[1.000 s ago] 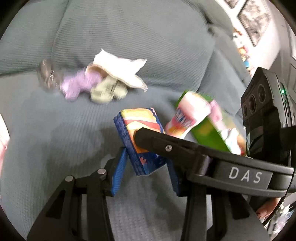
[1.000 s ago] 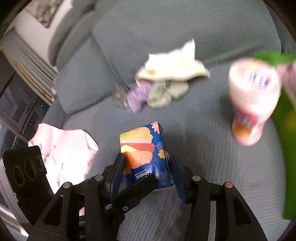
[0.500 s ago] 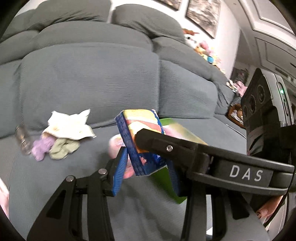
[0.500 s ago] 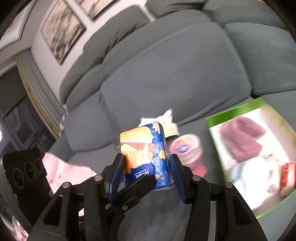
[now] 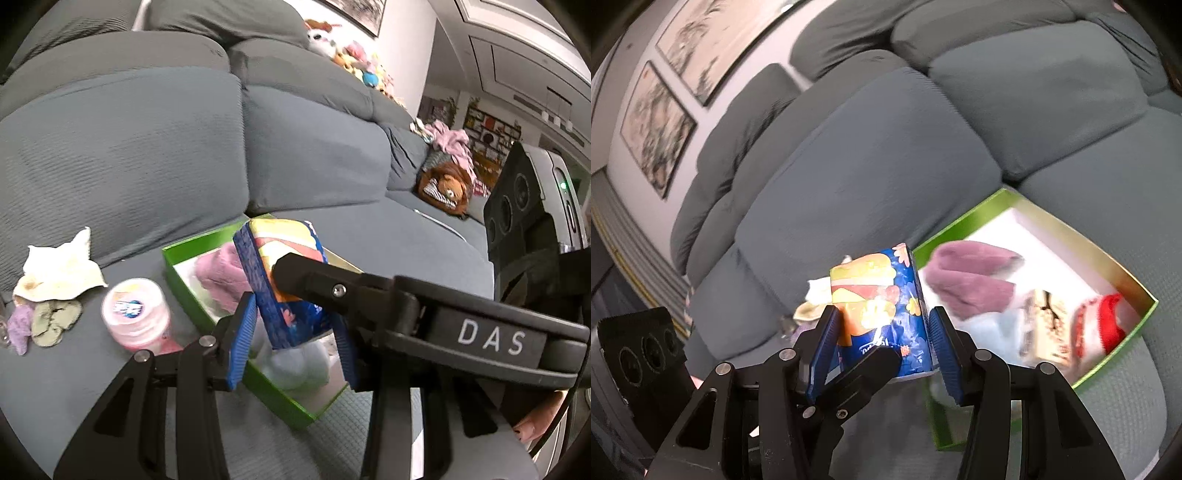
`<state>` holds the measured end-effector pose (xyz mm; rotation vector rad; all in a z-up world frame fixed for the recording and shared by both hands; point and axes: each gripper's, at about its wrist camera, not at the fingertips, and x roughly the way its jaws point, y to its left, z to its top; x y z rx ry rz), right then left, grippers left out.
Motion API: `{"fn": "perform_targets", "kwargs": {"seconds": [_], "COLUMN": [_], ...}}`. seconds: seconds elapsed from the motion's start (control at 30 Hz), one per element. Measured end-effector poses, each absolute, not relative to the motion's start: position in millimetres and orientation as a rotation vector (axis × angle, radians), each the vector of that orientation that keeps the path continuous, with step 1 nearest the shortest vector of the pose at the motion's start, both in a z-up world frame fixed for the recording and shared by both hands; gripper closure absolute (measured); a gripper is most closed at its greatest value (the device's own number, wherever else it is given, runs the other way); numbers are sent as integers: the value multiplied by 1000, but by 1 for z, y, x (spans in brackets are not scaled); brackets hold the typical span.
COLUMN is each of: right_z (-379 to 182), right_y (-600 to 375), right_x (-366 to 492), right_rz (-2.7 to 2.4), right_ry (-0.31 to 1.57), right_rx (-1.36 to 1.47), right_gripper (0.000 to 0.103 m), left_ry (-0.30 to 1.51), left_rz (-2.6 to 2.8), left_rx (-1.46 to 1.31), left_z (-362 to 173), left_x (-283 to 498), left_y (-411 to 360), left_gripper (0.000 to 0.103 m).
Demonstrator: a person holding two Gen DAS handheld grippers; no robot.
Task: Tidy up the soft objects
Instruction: 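Lift the tissue pack with the right gripper and carry it over the box, then lower the tissue pack into the green box and open the right gripper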
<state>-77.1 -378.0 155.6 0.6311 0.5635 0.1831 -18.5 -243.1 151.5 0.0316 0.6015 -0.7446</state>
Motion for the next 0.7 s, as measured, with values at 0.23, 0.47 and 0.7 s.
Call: {"fn": "perform_targets", "kwargs": {"seconds": [0.23, 0.47, 0.7], "right_z": [139, 125, 113], "right_y": [-403, -418, -428], "right_x": [-73, -71, -68], "right_rz": [89, 20, -45], "right_ry": [600, 628, 677], "right_rx": [686, 717, 737], "right_gripper": [51, 51, 51], "left_ry": [670, 712, 763], "left_rz": [-769, -773, -777], "left_rx": [74, 120, 121], "left_z": [137, 126, 114], "left_x": [-7, 3, 10], "left_y": [-273, -294, -305], "left_gripper": [65, 65, 65]}}
